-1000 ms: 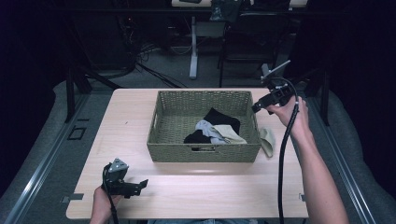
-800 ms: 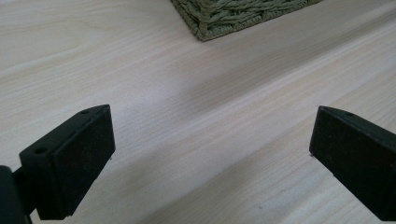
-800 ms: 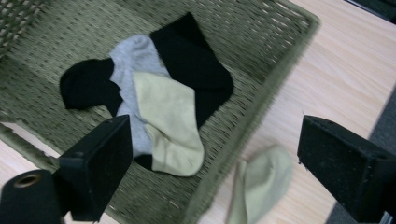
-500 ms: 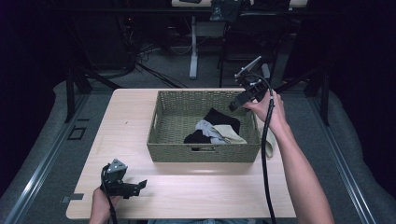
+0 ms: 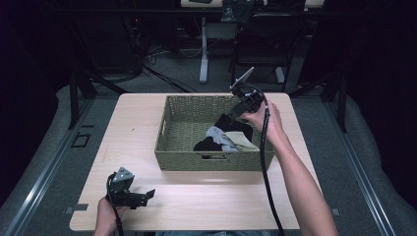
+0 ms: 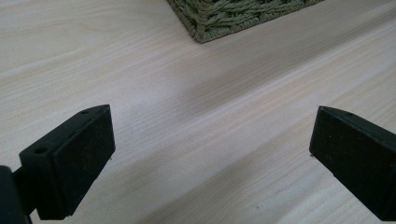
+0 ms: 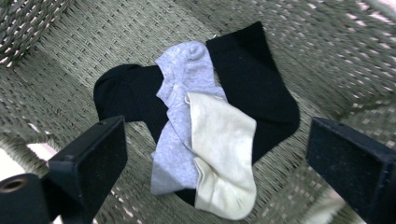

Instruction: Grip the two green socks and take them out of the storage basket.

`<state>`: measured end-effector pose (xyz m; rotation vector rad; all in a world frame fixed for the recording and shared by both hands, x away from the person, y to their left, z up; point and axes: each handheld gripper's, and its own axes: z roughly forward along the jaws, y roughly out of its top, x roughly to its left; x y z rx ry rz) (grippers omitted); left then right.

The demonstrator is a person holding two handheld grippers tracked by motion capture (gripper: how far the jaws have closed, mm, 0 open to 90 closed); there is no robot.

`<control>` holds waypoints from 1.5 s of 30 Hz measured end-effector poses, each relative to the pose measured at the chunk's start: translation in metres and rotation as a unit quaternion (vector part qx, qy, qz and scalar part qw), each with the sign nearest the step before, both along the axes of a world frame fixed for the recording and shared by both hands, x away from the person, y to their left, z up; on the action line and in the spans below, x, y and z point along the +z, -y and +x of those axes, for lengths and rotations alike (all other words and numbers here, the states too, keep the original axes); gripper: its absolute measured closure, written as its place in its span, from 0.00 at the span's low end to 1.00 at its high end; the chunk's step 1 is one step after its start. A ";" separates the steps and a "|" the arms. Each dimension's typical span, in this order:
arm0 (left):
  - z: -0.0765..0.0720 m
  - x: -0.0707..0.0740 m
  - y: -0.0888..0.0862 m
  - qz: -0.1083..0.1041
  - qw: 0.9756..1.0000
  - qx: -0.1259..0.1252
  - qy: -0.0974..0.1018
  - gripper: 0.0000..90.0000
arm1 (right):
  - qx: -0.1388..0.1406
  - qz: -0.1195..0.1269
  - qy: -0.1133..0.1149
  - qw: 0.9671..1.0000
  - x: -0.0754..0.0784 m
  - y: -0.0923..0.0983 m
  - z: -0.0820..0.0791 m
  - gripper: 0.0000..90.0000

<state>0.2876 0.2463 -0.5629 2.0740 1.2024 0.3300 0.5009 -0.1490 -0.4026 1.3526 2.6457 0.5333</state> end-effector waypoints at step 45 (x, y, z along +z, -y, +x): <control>-0.001 0.001 -0.002 -0.006 1.000 -0.002 0.004 0.00 | -0.021 -0.040 -0.041 0.998 -0.053 -0.004 0.017 0.99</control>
